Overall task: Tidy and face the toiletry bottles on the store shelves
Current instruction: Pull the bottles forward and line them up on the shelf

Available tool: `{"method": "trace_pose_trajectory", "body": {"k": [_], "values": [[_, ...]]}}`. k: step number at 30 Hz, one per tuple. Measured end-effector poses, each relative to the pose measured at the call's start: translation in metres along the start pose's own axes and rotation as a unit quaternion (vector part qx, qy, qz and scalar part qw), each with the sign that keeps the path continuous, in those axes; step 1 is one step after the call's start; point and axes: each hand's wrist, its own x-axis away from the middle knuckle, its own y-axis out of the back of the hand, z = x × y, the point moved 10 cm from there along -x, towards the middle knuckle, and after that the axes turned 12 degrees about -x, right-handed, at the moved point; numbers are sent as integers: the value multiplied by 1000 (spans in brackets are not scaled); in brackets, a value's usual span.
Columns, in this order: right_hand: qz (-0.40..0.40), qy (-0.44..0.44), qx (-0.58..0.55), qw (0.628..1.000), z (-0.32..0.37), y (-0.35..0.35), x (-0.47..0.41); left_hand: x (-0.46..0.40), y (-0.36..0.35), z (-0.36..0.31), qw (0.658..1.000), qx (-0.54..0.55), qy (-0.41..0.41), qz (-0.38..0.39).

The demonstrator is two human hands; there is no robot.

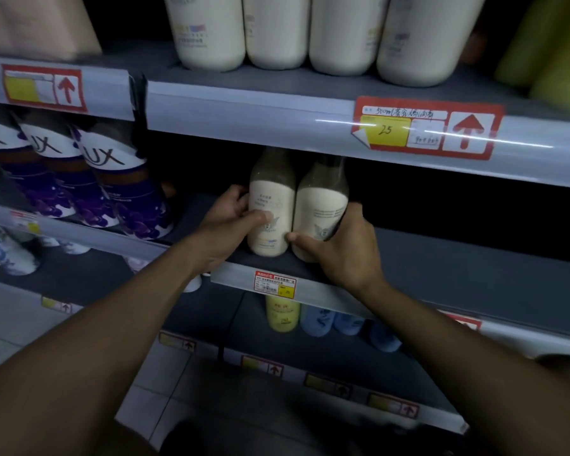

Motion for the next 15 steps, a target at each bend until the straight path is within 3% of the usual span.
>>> {"method": "trace_pose_trajectory", "body": {"k": [5, 11, 15], "values": [[-13, 7, -6, 1000, -2, -3, 2, -3, -6, 5, 999, 33, -2, 17], [43, 35, -7, 998, 1, -10, 8, 5, 3, 3, 997, -74, -22, 30], [30, 37, -6, 999, -2, -1, 14, 12, 4, 0, 992, -117, -33, 18]]}}
